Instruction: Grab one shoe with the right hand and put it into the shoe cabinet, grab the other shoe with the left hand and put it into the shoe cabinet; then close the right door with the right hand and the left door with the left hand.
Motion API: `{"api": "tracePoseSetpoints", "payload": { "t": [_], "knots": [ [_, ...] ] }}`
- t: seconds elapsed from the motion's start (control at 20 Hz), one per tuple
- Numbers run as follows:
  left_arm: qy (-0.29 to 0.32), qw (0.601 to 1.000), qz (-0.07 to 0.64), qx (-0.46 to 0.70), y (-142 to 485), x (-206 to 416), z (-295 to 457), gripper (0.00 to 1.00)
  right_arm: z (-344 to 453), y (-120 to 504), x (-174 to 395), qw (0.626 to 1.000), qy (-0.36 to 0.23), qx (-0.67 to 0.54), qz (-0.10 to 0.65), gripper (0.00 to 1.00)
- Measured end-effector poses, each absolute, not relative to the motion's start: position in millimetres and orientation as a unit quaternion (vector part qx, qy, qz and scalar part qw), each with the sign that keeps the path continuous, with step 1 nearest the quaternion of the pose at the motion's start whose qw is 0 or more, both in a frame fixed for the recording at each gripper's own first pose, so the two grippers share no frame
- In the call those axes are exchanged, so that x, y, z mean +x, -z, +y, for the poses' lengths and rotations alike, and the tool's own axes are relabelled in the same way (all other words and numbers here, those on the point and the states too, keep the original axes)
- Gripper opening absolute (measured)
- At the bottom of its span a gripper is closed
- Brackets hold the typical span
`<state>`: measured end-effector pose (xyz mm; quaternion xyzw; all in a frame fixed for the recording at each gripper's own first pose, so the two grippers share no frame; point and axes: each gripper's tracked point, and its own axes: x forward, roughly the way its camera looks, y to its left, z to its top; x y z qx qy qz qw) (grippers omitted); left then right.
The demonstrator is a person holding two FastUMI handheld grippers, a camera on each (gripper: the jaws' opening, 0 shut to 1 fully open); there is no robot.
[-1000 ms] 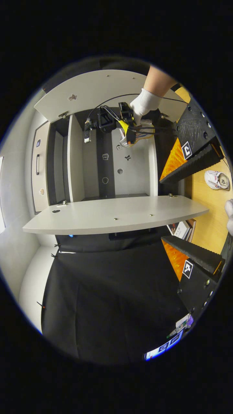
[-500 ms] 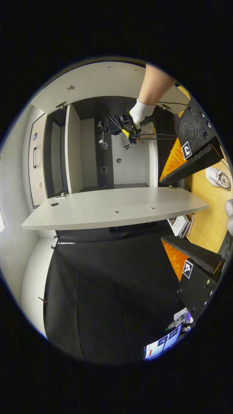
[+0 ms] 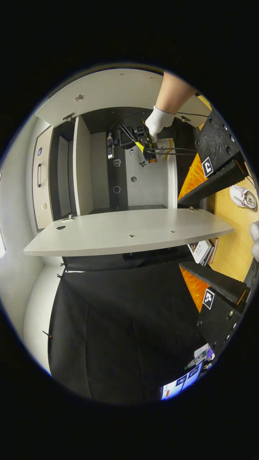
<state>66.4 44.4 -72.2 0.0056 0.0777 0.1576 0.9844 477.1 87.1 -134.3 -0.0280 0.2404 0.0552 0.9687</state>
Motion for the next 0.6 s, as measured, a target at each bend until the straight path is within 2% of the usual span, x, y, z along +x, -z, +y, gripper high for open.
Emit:
{"api": "tracePoseSetpoints", "payload": {
  "t": [0.1, 0.15, 0.2, 0.35, 0.4, 0.5, 0.6],
  "knots": [
    [-0.153, 0.985, 0.075, 0.009, 72, 67, 47, 0.96, 82, 120, 465, 0.975, -0.05, -0.021, 0.217, 0.81],
    [-0.15, 0.986, 0.073, 0.01, 70, 67, 49, 0.96, 79, 108, 456, 0.979, -0.046, -0.014, 0.197, 0.85],
    [-0.145, 0.987, 0.073, 0.012, 71, 66, 49, 0.96, 76, 95, 444, 0.983, -0.043, -0.011, 0.178, 0.81],
    [-0.125, 0.989, 0.072, 0.012, 75, 63, 50, 0.96, 68, 52, 391, 0.993, -0.045, 0.003, 0.108, 0.81],
    [-0.116, 0.991, 0.072, 0.012, 77, 60, 49, 0.96, 64, 41, 371, 0.995, -0.043, 0.003, 0.086, 0.84],
    [-0.098, 0.992, 0.072, 0.017, 82, 55, 47, 0.96, 55, 25, 325, 0.998, -0.038, -0.004, 0.051, 1.0],
    [-0.078, 0.994, 0.067, 0.023, 85, 49, 45, 0.96, 46, 21, 279, 0.999, -0.033, -0.002, 0.033, 1.0]
  ]
}}
